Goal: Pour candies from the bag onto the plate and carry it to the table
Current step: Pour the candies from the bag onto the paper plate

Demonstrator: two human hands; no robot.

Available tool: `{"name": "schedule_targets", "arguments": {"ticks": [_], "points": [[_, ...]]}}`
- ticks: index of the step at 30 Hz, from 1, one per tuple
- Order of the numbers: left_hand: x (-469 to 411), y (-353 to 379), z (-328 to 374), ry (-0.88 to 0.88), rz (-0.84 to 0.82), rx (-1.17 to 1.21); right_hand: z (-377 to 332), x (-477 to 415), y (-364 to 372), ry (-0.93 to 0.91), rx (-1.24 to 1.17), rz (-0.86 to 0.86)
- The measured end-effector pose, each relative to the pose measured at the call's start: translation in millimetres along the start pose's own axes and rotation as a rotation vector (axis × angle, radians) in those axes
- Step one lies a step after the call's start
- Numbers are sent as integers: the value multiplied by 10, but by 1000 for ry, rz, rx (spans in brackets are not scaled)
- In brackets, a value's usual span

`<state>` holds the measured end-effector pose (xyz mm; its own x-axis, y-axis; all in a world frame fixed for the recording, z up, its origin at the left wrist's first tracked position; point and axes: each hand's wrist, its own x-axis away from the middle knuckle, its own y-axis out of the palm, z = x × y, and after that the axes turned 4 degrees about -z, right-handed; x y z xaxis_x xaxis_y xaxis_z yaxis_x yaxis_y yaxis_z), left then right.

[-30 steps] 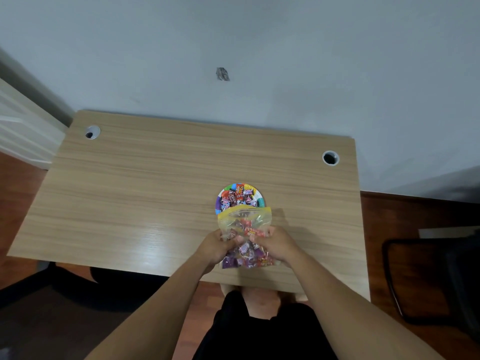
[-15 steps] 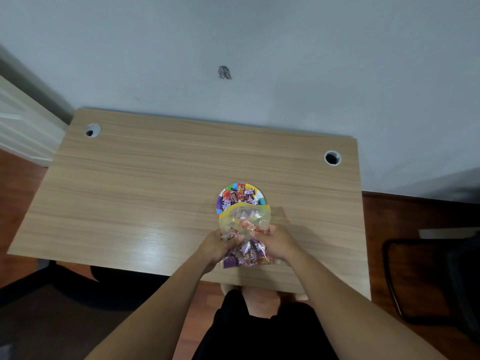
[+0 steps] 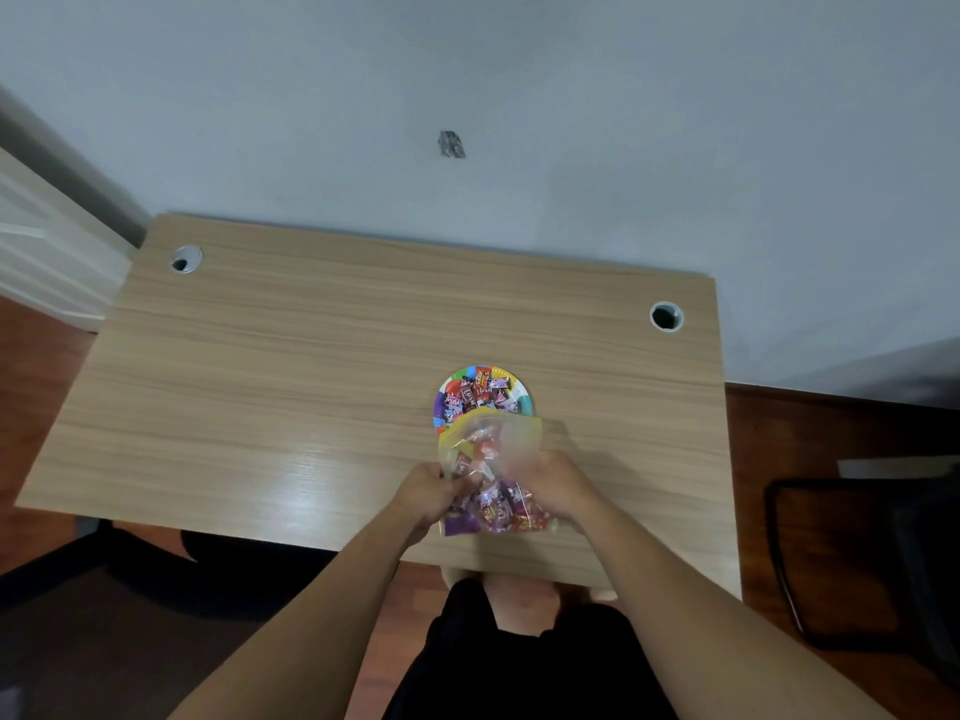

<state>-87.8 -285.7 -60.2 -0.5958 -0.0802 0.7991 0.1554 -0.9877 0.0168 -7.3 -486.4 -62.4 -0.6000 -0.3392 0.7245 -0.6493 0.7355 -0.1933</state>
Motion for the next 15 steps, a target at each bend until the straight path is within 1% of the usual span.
{"name": "schedule_targets", "arguments": {"ticks": [5,7,11,13,15], "points": [[22,12,24,26,48,-34,11,-16,9,5,29,6],[66,21,68,19,16,2,-8,-11,1,7,20,5],[143,42,150,-16,-126,102,-26,24,-44,9,30,9],[156,35,160,-20,-125,135,-7,31,-57,18,22,15],[134,16,122,-26,-103,108,4,32,-61,25,30,17]]}}
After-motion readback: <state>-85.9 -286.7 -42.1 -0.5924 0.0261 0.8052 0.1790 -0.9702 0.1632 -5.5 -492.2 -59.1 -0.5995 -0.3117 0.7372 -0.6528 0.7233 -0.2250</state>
